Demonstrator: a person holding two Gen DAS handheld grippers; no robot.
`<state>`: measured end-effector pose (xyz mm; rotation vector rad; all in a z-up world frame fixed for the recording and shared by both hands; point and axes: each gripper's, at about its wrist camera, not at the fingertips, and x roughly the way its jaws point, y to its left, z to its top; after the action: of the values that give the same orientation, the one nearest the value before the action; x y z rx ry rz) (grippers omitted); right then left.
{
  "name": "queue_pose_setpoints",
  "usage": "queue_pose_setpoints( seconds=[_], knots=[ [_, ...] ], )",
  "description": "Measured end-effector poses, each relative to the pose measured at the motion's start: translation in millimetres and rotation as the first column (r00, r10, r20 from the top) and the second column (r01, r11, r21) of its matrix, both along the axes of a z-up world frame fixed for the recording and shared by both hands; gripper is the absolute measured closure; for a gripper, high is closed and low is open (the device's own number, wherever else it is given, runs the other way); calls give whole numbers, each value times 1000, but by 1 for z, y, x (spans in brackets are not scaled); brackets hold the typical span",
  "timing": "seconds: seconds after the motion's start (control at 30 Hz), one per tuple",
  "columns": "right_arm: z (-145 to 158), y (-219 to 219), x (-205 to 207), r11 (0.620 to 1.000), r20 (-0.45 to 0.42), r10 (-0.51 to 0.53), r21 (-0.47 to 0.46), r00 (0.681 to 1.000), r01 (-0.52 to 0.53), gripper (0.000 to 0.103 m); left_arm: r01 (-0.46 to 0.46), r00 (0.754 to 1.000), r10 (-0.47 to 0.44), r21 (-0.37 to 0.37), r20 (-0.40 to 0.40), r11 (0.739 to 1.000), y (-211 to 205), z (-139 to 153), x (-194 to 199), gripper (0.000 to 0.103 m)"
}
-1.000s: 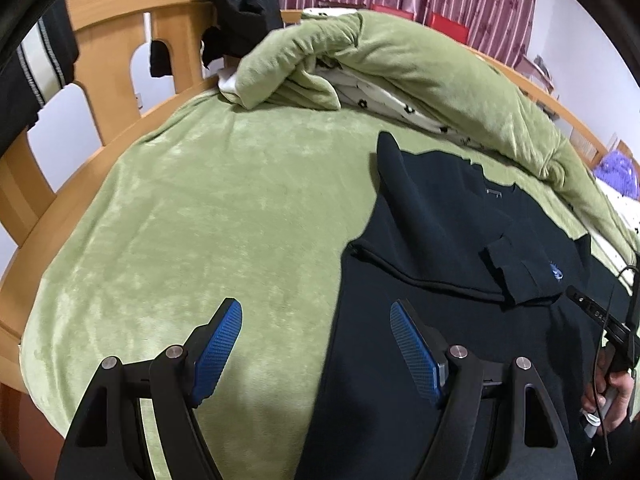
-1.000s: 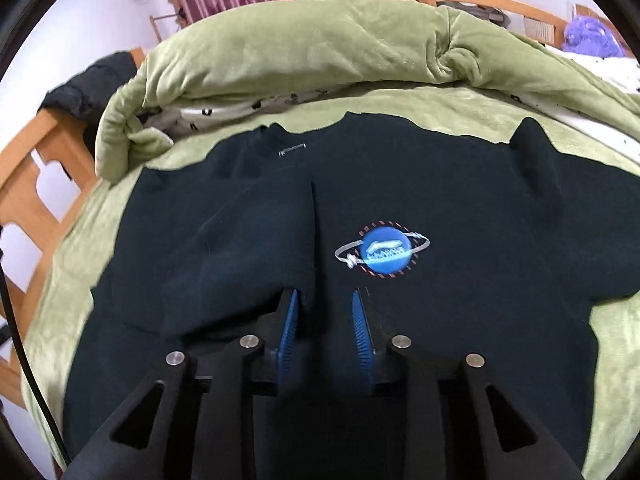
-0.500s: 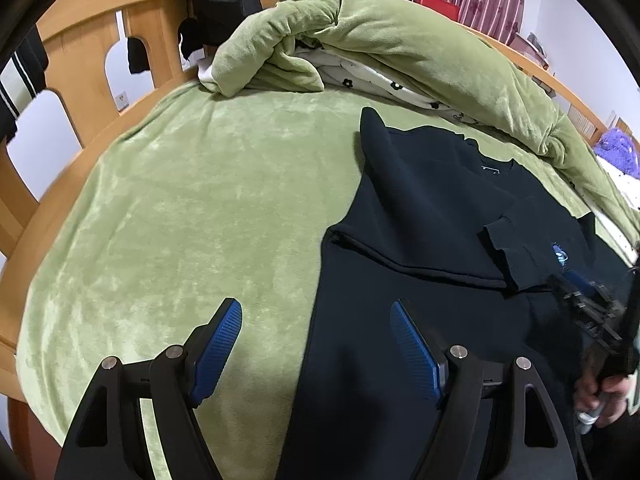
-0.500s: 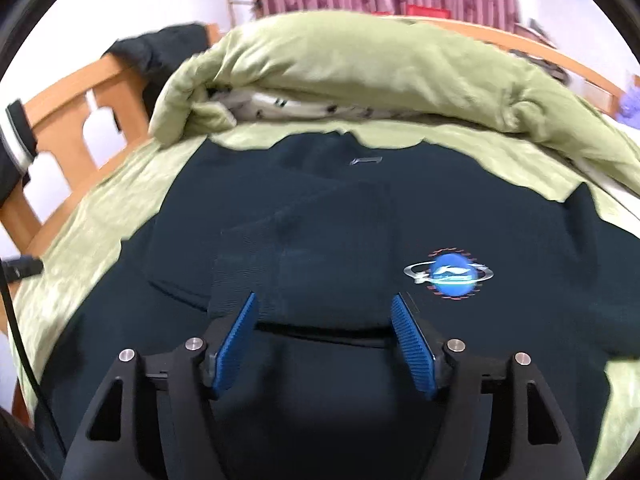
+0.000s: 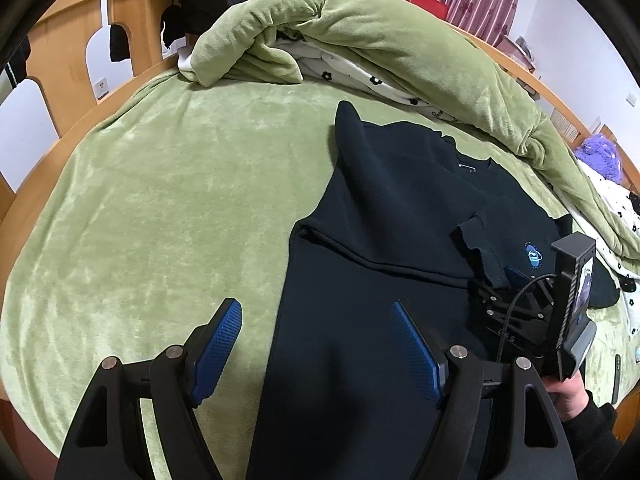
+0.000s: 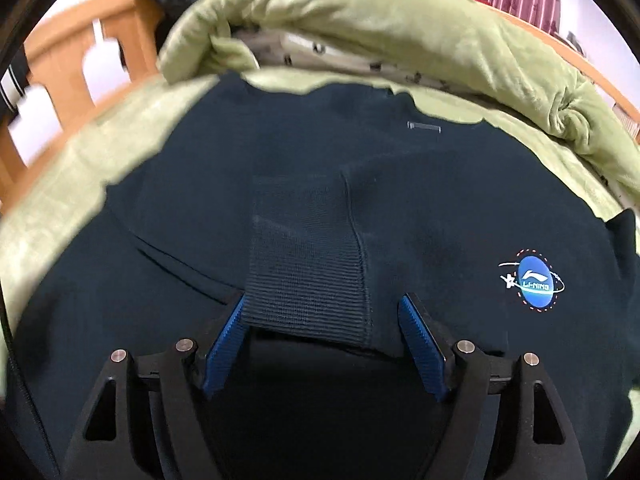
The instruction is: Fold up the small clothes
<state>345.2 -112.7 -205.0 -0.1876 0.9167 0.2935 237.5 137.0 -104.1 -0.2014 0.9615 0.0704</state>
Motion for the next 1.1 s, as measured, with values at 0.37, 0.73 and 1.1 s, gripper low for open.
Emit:
queue_pose_setpoints(
  seconds=[0.37,0.73,1.1],
  knots=[
    [33,-51,-4,962,32,-46,270,998,36,87,-28,1000,27,-1,-13,1000,6,-3,1,28],
    [86,-191,-28,760,28,-497,497,868,419,98,-59,997,59,-8,-46,998,11,-12,5,28],
    [40,-238,-51,748,-156,-541,360,826,558,89,-81,995,81,12,-56,997,16,-16,2,28]
  ],
)
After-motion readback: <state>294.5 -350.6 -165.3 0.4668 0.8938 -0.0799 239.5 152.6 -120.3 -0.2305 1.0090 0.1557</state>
